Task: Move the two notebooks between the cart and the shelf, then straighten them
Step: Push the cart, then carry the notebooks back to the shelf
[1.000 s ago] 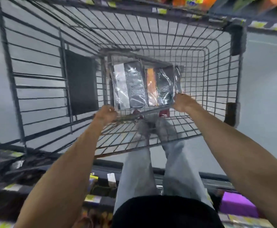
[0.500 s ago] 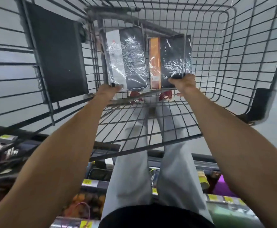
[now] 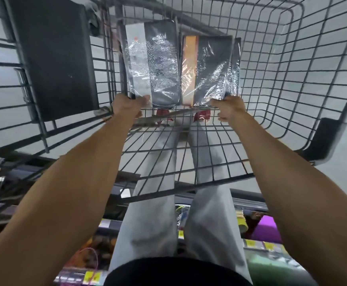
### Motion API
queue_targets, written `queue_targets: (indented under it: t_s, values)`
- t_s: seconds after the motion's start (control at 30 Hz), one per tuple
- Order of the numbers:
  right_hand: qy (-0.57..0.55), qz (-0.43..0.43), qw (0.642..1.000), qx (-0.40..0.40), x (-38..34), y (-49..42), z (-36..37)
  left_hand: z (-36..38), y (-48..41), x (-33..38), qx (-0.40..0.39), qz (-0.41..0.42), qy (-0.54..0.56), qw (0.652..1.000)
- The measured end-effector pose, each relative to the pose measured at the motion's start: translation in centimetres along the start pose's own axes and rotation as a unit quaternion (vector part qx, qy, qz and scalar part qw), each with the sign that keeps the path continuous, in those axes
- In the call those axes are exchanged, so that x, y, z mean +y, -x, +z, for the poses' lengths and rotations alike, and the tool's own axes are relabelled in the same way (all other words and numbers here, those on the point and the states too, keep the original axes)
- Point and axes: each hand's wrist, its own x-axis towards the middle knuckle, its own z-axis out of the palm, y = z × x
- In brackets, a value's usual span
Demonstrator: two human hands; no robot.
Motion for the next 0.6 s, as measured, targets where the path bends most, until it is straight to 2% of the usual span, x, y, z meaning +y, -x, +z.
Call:
queue_targets:
  t_s: [0.1,0.23,0.37,0.47,0.6]
  values:
    - [-0.061,0.014,0.997,-0.036,0.1,0.6,-0.9,-0.2,0.5,0.1,0.006,0.018,-0.018,1.0]
    - [-0.092,0.001,0.995,-0.049,0.5,0.9,-2.2,-0.7,1.1,-0.5,0.028,0.094,-0.054,0.994]
    - [-0.079,-0.017,0.994,-0.071,0.8,1.3,-3.0,-1.7,0.3,-1.5,-0.024,0.057,0.036,0.997]
    - [-0.097,-0.028,0.993,-0.065,1.0,1.7,-3.3,-1.2,-5.8,-5.0,-0.031,0.046,0.096,0.994]
    - [-0.132,-0.044,0.989,-0.053,0.8,2.3,-3.3,-3.4,0.2,-2.8,-0.031,0.036,0.163,0.985]
